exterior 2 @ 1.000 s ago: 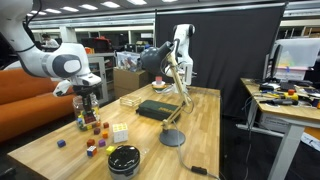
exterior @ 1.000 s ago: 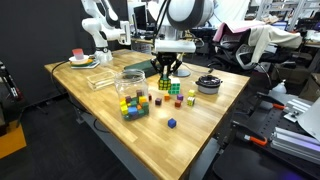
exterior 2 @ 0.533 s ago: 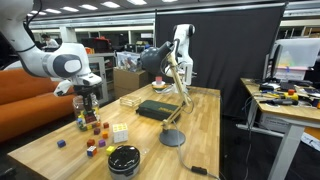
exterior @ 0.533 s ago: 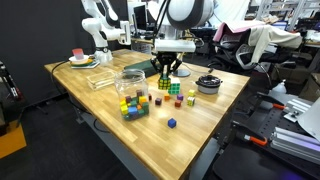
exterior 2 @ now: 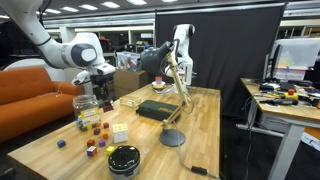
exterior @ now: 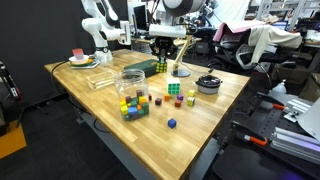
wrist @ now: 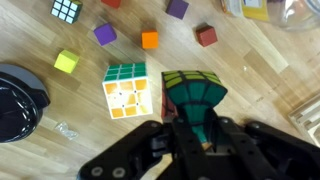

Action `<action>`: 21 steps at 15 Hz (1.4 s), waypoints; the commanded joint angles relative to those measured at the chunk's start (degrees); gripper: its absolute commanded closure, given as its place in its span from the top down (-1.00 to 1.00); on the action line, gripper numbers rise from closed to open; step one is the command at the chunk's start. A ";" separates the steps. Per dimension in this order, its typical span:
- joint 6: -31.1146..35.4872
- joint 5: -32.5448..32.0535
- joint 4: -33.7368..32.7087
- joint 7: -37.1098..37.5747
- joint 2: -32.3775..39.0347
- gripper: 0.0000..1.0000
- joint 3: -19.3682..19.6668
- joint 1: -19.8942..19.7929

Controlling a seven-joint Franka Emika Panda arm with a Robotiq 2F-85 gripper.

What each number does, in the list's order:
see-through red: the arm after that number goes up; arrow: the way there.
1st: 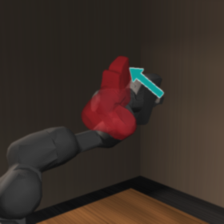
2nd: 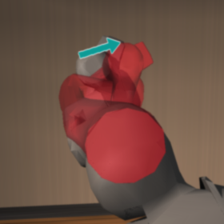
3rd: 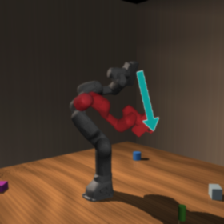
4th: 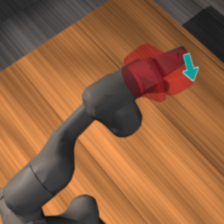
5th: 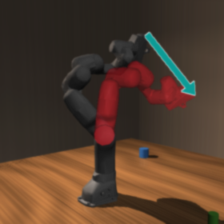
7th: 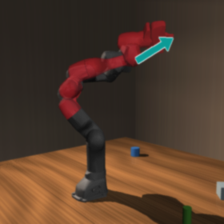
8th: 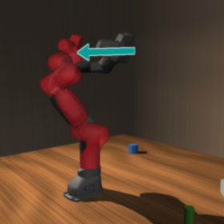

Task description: Pick up the six face cube and put it on top of the larger six face cube

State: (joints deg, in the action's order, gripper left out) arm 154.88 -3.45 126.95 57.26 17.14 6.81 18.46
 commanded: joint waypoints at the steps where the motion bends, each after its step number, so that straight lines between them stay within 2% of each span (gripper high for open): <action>1: -1.15 -0.89 -0.87 1.37 0.12 -0.59 -1.39 -2.22; 9: -2.19 -0.79 -2.27 2.84 1.38 -0.59 -1.37 -2.77; 10: -2.20 -0.79 -2.27 2.84 1.38 -0.90 -1.37 -2.77; 15: -3.77 -0.48 -3.91 1.77 1.94 -0.90 -0.70 -4.89; 18: -4.16 1.76 -3.60 -2.04 2.45 -0.90 -1.95 -7.73; 21: -5.25 2.83 -3.01 -4.67 4.09 -0.90 -2.73 -8.88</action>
State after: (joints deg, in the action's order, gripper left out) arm 151.67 -2.65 124.34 55.93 20.08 6.16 11.52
